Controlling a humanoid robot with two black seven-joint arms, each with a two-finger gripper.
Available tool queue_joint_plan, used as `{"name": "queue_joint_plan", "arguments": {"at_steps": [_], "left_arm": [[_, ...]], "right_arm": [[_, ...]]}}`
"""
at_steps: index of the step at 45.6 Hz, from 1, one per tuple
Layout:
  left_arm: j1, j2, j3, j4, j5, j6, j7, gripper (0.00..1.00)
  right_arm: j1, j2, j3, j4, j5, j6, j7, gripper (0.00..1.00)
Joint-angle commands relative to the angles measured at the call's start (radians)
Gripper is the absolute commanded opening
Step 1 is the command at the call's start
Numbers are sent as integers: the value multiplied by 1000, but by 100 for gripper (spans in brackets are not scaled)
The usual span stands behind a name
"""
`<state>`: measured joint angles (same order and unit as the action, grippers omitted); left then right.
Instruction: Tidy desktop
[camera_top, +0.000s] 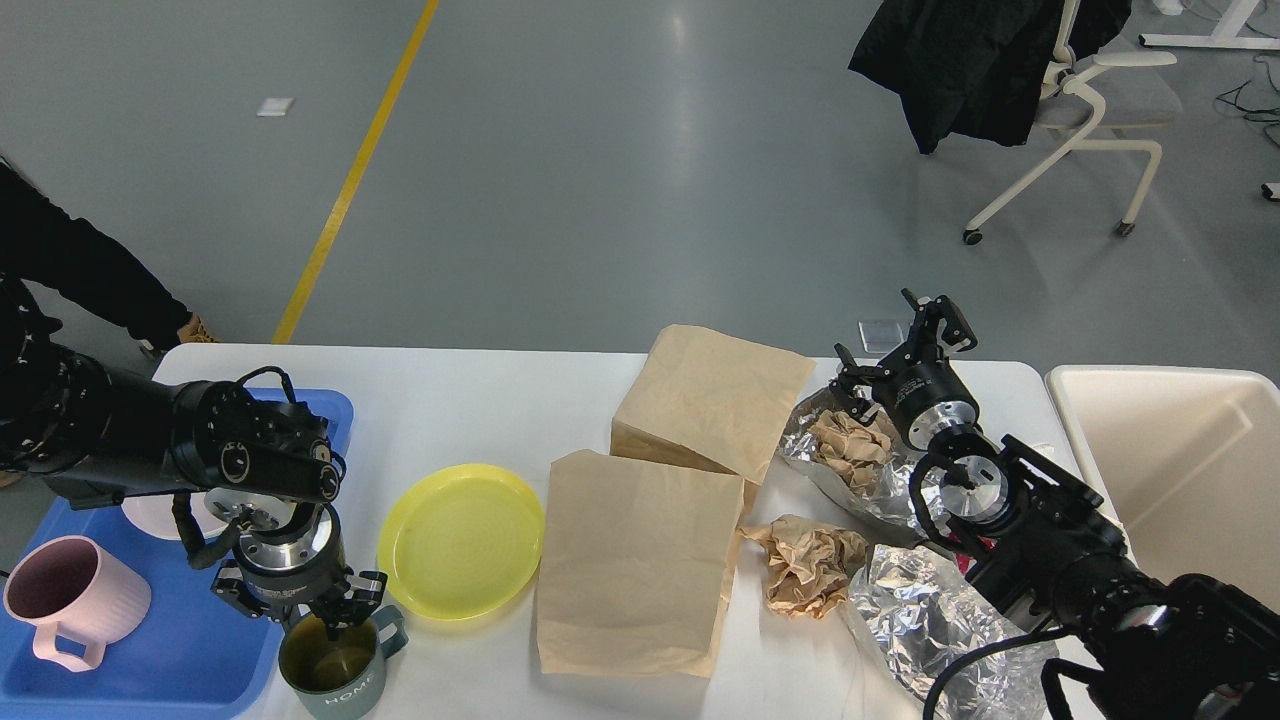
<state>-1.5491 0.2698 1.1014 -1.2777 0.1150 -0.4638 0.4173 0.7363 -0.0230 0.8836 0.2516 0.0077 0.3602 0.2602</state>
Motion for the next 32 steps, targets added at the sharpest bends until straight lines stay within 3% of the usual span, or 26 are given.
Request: {"name": "queue_joint_plan", "arguments": {"at_steps": [1, 32], "left_arm": [[0, 5, 0, 0, 0, -6, 0, 0], [-46, 48, -21, 0, 3, -26, 0, 0]], "right_arm": [[0, 0, 0, 0, 0, 0, -1, 100], [0, 0, 0, 0, 0, 0, -1, 100]]}}
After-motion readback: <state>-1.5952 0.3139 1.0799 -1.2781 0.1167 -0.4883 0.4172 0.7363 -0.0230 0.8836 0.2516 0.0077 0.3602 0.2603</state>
